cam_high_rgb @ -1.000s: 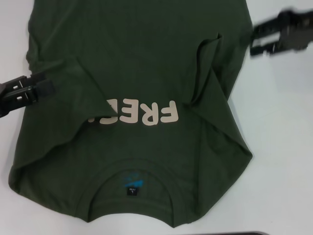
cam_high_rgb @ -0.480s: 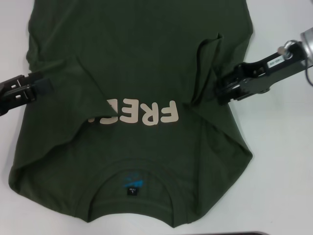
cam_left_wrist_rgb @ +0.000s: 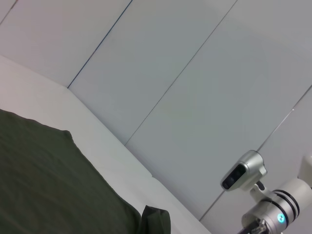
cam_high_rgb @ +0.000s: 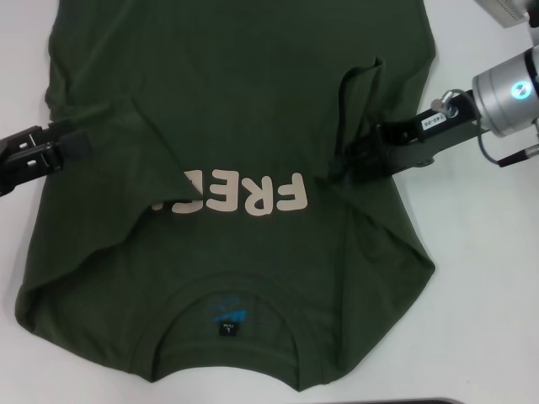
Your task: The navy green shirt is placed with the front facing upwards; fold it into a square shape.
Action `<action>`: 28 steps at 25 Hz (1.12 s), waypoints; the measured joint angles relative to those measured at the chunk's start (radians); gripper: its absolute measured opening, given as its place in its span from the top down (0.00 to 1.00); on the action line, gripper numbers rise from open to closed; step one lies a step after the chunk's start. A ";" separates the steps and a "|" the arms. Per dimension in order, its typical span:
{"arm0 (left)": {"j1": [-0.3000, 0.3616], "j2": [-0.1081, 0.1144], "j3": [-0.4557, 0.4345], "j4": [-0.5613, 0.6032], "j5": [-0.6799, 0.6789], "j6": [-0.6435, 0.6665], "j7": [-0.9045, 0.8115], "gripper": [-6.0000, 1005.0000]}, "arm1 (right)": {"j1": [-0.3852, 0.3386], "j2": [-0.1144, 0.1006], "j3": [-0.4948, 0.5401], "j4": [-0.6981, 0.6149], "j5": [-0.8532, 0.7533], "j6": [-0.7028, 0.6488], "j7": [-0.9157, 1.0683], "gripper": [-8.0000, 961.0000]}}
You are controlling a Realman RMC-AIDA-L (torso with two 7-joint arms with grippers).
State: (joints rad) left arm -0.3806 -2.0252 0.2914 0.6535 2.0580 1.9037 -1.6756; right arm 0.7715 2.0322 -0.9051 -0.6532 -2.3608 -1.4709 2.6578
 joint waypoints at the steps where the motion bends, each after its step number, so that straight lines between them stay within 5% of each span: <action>1: 0.000 0.000 0.000 0.000 0.000 0.000 0.000 0.16 | 0.001 0.002 0.000 0.006 0.000 0.009 -0.002 0.41; 11: 0.000 -0.003 0.000 -0.003 -0.001 -0.010 0.001 0.16 | -0.002 0.050 0.013 0.033 0.097 0.191 -0.053 0.41; 20: 0.000 -0.003 0.000 -0.002 -0.001 -0.011 0.001 0.16 | -0.016 0.050 0.034 0.148 0.442 0.277 -0.246 0.41; 24: 0.002 -0.003 0.000 -0.001 -0.009 -0.005 0.001 0.16 | -0.022 0.025 0.034 0.140 0.457 0.243 -0.236 0.41; 28: 0.011 0.001 -0.001 -0.001 -0.021 -0.003 -0.004 0.16 | -0.041 -0.051 0.037 0.109 0.454 0.158 -0.185 0.41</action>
State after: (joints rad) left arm -0.3694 -2.0239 0.2900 0.6527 2.0372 1.9007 -1.6797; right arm 0.7304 1.9812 -0.8680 -0.5439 -1.9071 -1.3130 2.4729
